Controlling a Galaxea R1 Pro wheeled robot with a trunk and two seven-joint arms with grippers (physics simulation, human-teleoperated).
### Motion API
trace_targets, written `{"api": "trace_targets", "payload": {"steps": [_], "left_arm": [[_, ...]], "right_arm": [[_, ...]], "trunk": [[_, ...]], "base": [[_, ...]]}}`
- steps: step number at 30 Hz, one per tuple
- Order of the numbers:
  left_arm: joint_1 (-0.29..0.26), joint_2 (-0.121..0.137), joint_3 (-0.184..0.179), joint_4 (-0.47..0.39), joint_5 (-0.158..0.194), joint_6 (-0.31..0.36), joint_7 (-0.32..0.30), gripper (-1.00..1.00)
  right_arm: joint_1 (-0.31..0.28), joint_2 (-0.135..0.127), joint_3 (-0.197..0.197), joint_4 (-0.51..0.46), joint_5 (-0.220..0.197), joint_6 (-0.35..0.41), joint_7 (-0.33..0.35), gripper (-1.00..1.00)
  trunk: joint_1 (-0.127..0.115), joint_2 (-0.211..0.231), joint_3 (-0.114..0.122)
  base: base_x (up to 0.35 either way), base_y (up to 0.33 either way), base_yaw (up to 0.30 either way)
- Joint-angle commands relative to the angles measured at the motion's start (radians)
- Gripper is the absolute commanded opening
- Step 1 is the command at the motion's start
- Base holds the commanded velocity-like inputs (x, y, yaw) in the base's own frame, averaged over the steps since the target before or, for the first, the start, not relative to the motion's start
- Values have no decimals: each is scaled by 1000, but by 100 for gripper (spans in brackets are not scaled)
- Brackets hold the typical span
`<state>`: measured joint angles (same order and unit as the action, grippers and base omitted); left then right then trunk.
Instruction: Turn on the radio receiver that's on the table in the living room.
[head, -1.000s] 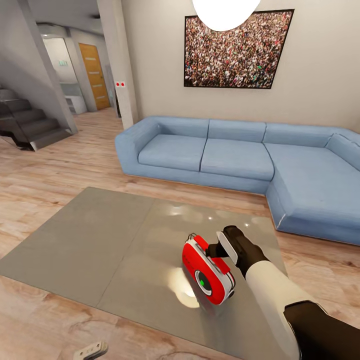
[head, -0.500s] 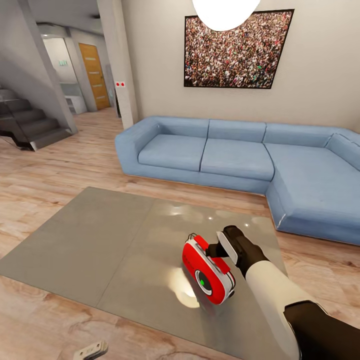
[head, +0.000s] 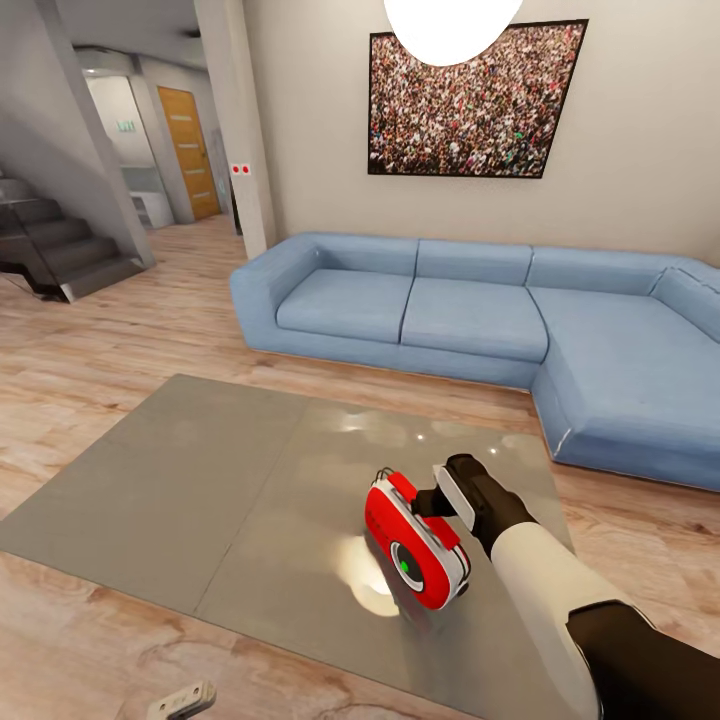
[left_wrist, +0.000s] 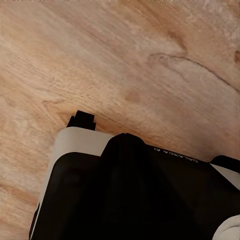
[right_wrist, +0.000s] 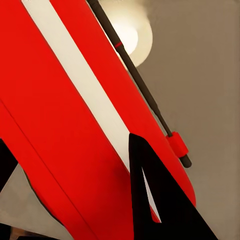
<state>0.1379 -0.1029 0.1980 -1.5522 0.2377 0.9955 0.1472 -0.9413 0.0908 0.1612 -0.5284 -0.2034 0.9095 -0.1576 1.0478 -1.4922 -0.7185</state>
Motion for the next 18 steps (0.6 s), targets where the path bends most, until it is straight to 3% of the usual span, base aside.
{"api": "trace_targets", "payload": {"steps": [1,18], "left_arm": [[0,0,0,0,0,0,0,-100],[0,0,0,0,-1,0,0,-100]], "right_arm": [[1,0,-5,65,1,-15,-7,-100],[1,0,-5,65,1,-14,-8,-100]], "trunk": [[0,0,0],[-15,28,12]], "base": [[0,0,0],[0,0,0]]}}
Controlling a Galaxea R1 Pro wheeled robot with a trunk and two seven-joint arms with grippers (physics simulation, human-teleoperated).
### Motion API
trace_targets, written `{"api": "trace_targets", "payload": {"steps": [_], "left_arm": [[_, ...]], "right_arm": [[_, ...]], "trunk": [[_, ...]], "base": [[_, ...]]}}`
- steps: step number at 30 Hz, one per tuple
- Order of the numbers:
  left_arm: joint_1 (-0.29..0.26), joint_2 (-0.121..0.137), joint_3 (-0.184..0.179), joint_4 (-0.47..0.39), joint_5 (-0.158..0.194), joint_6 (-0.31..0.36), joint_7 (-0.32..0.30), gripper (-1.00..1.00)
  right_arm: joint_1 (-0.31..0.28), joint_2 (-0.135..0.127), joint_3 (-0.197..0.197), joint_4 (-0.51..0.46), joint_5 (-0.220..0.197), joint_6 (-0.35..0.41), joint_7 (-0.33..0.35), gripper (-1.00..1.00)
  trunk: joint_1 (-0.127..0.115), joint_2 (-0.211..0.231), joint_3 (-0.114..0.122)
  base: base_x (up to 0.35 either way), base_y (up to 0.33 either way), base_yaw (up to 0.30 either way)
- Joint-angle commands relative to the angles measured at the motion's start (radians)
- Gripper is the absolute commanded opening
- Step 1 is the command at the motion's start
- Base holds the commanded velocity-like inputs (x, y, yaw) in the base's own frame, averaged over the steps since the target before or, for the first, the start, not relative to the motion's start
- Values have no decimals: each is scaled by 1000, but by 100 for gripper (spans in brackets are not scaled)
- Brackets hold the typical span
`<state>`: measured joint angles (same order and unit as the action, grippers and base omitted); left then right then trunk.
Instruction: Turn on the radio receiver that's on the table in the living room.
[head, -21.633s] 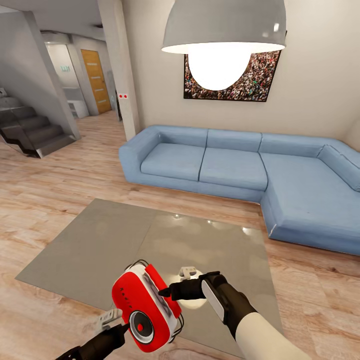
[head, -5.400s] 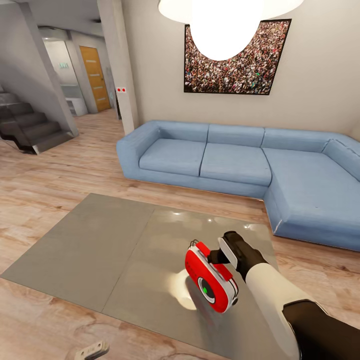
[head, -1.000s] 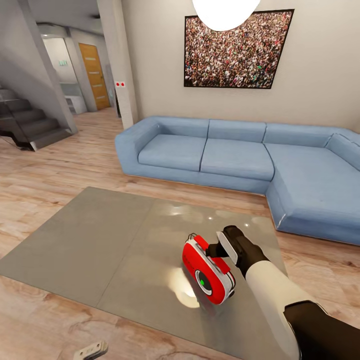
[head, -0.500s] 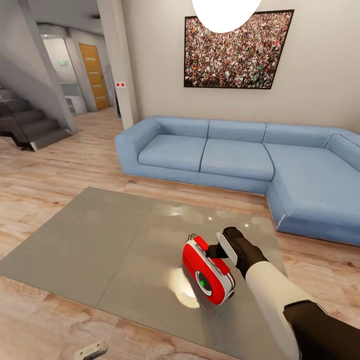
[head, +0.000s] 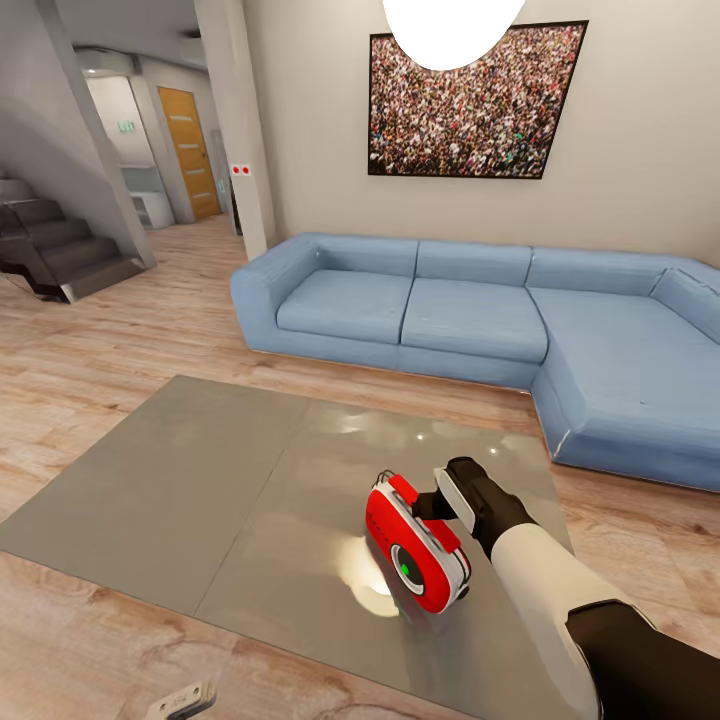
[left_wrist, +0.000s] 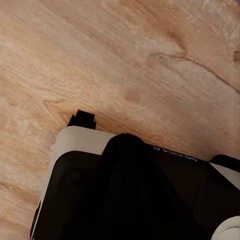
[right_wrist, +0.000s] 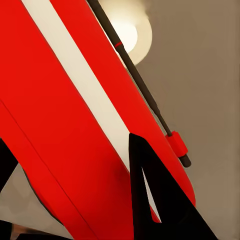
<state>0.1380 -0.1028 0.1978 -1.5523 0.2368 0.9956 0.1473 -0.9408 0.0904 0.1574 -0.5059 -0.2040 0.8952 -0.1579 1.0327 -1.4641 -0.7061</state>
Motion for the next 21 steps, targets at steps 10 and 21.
{"api": "trace_targets", "payload": {"steps": [10,21], "left_arm": [[-1,0,0,0,0,0,0,-100],[0,0,0,0,0,0,0,-100]], "right_arm": [[0,0,-1,44,1,0,-7,-100],[0,0,-1,44,1,1,-9,100]], "trunk": [[0,0,0],[0,0,0]], "base": [[0,0,0],[0,0,0]]}}
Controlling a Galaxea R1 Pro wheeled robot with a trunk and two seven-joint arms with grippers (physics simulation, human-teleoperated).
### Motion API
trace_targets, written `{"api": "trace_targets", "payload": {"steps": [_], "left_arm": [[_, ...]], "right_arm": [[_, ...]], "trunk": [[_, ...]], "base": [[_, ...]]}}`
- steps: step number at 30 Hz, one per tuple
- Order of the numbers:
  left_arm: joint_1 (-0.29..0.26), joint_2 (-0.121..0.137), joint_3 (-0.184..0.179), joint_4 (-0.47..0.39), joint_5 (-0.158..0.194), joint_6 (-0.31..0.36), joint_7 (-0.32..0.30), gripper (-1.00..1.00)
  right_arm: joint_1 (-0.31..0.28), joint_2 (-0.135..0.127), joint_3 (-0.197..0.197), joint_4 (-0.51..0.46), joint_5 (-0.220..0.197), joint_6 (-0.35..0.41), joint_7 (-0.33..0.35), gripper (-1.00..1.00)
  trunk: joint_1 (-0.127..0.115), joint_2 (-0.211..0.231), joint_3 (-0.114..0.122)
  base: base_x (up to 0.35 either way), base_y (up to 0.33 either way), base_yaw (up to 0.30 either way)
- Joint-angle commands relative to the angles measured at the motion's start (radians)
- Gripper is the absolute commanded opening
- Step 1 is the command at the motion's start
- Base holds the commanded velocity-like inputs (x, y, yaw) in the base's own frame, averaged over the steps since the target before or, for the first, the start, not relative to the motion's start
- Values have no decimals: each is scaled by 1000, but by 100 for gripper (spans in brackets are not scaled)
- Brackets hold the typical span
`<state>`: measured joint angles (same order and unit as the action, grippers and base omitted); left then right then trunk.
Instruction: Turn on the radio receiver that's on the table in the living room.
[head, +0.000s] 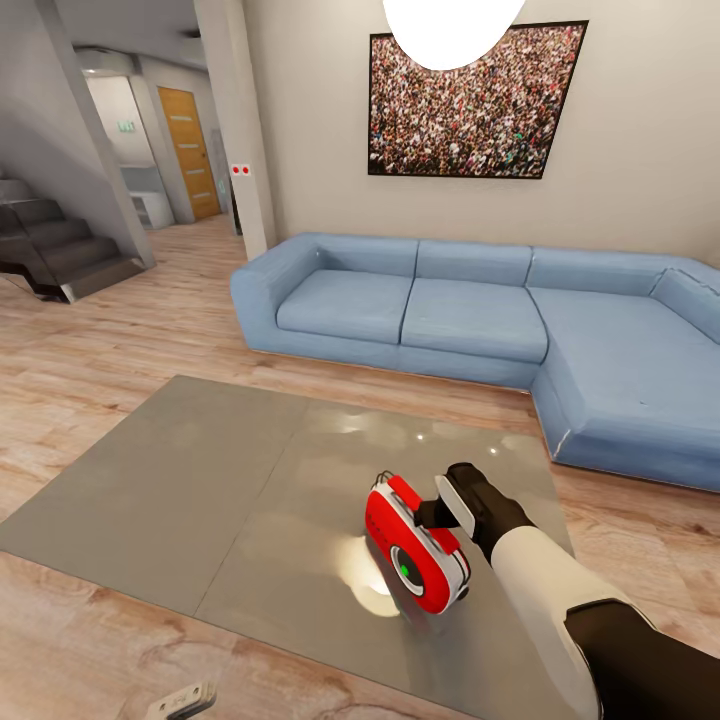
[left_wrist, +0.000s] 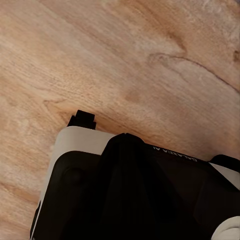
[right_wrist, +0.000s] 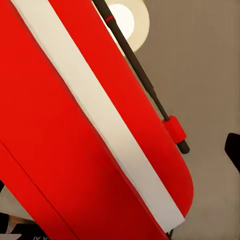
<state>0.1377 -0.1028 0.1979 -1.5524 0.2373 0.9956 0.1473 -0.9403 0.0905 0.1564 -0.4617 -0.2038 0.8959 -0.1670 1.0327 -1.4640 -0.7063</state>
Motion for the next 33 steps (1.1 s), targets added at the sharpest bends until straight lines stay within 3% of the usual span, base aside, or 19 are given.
{"api": "trace_targets", "payload": {"steps": [1,23,33], "left_arm": [[0,0,0,0,0,0,0,-100],[0,0,0,0,0,0,0,-100],[-1,0,0,0,0,0,0,-100]], "right_arm": [[0,0,0,0,1,0,0,100],[0,0,0,0,1,0,0,100],[0,0,0,0,1,1,-2,100]], "trunk": [[0,0,0],[0,0,0],[-38,70,31]], "base": [[0,0,0],[0,0,0],[0,0,0]]}}
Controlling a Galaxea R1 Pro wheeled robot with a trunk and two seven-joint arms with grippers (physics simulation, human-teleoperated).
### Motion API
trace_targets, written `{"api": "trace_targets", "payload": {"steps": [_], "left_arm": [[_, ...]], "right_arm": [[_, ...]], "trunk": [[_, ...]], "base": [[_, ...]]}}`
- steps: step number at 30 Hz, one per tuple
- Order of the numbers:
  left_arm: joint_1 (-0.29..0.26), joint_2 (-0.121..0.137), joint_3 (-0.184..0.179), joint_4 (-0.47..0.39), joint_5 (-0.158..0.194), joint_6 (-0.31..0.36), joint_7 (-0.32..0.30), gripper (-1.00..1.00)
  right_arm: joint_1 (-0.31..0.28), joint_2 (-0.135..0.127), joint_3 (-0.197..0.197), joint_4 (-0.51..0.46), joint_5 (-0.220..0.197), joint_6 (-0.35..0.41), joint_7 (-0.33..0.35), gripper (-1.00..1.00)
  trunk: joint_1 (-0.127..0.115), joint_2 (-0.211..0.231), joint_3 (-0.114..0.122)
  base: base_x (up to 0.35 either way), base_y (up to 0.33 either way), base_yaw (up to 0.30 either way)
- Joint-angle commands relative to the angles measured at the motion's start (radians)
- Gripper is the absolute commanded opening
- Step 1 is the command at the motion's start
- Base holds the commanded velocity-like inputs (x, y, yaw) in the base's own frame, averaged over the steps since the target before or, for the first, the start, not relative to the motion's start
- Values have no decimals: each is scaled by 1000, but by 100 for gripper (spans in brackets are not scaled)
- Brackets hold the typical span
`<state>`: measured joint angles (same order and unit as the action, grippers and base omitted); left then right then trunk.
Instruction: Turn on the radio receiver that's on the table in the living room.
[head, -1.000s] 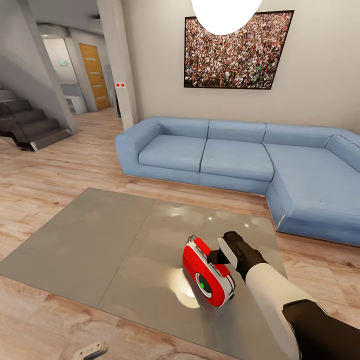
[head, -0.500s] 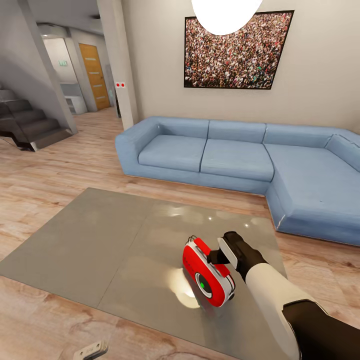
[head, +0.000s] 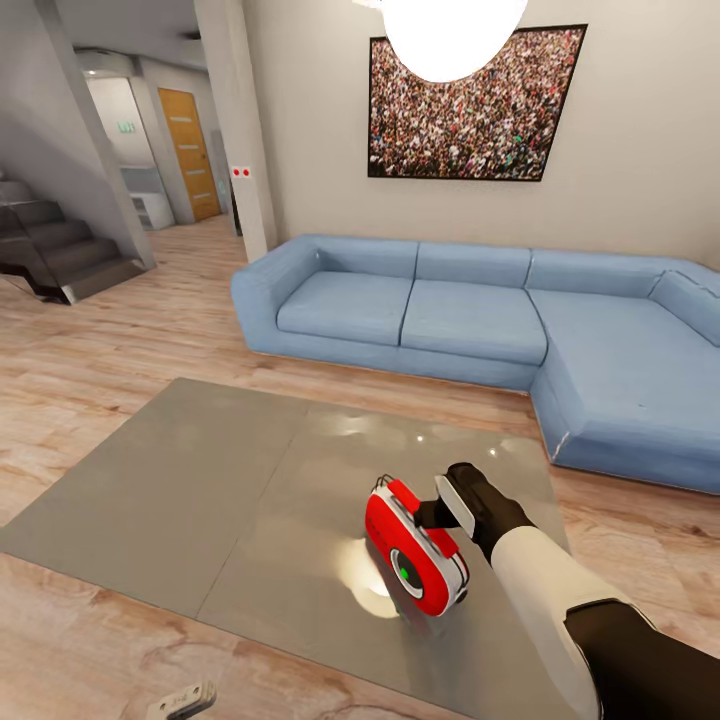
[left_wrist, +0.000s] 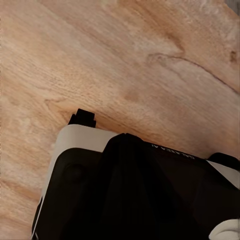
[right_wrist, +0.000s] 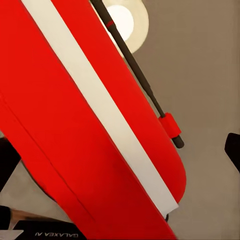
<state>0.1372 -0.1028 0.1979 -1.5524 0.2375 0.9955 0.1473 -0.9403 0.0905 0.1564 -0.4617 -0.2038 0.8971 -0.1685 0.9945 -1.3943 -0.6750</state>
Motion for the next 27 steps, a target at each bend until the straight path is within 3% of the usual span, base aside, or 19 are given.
{"api": "trace_targets", "payload": {"steps": [1,27], "left_arm": [[0,0,0,0,0,0,0,-100],[1,0,0,0,0,0,0,-100]], "right_arm": [[0,0,0,0,1,0,0,100],[0,0,0,5,3,0,-2,100]], "trunk": [[-4,7,3],[-104,189,85]], "base": [[0,0,0],[0,0,0]]}}
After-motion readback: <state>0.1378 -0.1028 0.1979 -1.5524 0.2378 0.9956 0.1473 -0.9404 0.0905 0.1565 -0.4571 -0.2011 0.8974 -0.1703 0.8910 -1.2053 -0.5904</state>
